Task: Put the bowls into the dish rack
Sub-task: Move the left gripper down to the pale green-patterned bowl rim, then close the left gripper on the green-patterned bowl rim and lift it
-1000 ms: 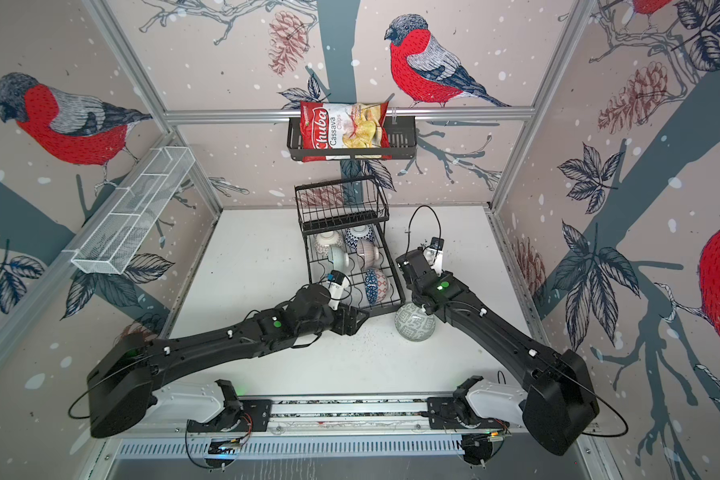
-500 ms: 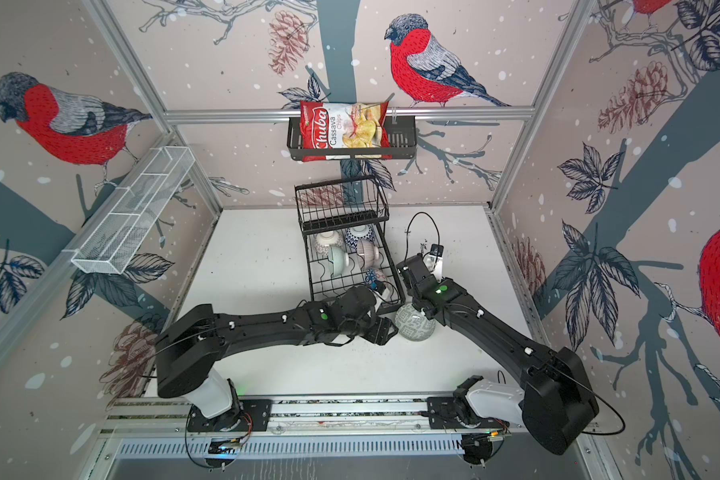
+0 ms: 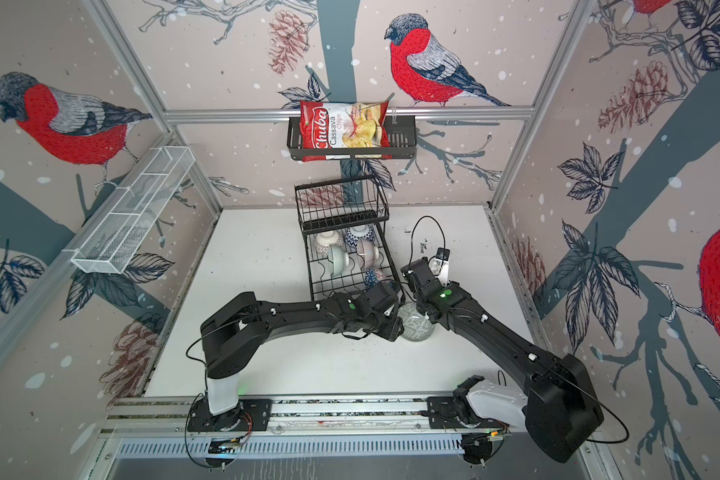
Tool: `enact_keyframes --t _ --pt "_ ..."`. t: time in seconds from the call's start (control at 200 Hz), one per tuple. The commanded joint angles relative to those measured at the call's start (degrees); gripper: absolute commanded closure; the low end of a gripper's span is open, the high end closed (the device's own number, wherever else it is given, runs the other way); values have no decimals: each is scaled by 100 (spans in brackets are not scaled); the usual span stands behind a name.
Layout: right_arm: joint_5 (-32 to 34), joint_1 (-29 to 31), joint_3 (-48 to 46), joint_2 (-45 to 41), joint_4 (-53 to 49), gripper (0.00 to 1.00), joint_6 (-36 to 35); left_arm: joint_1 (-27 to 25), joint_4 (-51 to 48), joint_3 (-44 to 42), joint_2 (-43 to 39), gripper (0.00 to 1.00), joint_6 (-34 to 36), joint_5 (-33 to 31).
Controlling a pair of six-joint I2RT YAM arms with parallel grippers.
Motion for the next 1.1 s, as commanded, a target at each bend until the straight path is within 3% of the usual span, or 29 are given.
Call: enact_keyframes --t 0.0,0.275,0.755,1.011,1.096 --pt "119 -29 -42 -55 38 28 -52 -1 -295 146 109 46 80 -117" --pt "110 -72 -119 -88 89 28 -105 -1 -629 584 399 51 135 -292" --pt "130 -112 -161 -88 136 28 -161 2 -899 871 562 79 189 -383" --pt "8 -125 -171 -131 143 28 -116 -21 -839 795 486 86 274 -381" --pt "-83 -125 -183 -172 155 28 -118 -37 -804 744 431 93 301 -409"
